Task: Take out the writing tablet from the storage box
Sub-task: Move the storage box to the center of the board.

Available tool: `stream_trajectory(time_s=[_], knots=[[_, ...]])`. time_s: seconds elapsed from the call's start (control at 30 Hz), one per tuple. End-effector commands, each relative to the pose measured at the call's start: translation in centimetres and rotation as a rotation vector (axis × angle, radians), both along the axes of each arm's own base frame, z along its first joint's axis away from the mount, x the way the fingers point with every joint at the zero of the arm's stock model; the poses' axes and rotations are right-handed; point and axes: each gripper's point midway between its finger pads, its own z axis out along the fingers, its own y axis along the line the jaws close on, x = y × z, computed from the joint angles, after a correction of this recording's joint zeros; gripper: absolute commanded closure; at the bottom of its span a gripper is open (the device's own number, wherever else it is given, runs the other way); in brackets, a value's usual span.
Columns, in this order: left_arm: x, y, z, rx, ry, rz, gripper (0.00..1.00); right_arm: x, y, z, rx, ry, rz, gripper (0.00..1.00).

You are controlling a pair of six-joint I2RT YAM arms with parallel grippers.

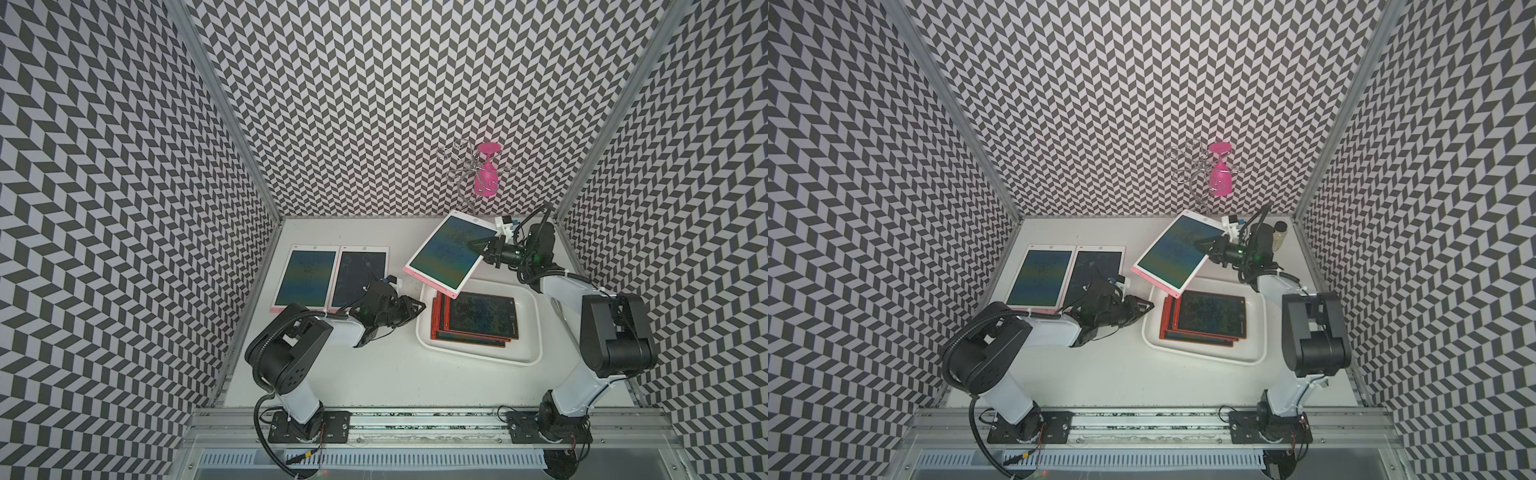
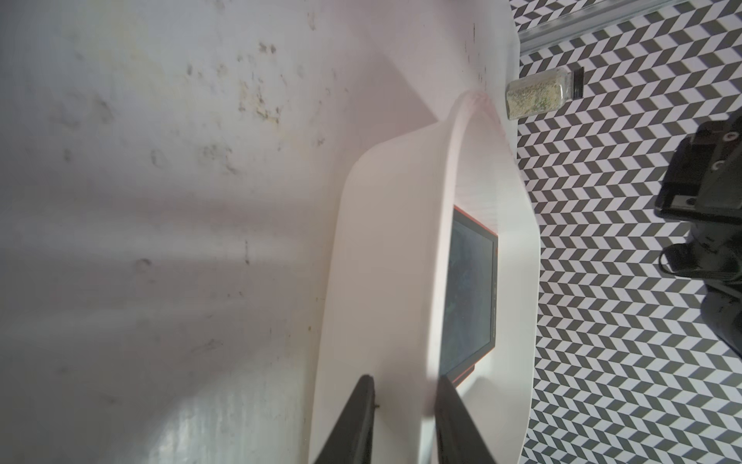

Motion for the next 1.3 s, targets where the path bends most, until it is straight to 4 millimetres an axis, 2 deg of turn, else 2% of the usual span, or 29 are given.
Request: stream_trajectory(time_s=[0.0,0.27,0.47,0.83,1.0,1.27], knots=[[-0.4,-2.4,2.0,-0.057,-0.045,-0.064,0.72,0.9,-0.9,1.1,-0.019,-0.069,-0.01,0.84],[-1.6,-4.8,3.2,-0.06,-0.061,-0.123,0.74,1.6,-2.4,-0.3,-0.057,-0.04,-0.046,0.84],[-2.4,-6.1,3.7,-0.071,-0.063,-0.16,0.74,1.8,-2.8,-1.5,-0.092,-0.017,-0.054,0.84],[-4.4,-9.7,3.9,-0.074,-0.068,-0.256,0.74,2.2,-3.6,-2.0,-0.106,-0.009,-0.074,0.85],[-4.5,-8.6,4.0,-0.047,-0.079,-0.24,0.74,2.6,-3.7,-2.4,-0.103,0.003,-0.074,0.85],[-4.2,-5.4,6.1,0.052,-0.168,-0.182,0.7,3.4,-3.2,-4.1,-0.134,0.035,-0.041,0.84]])
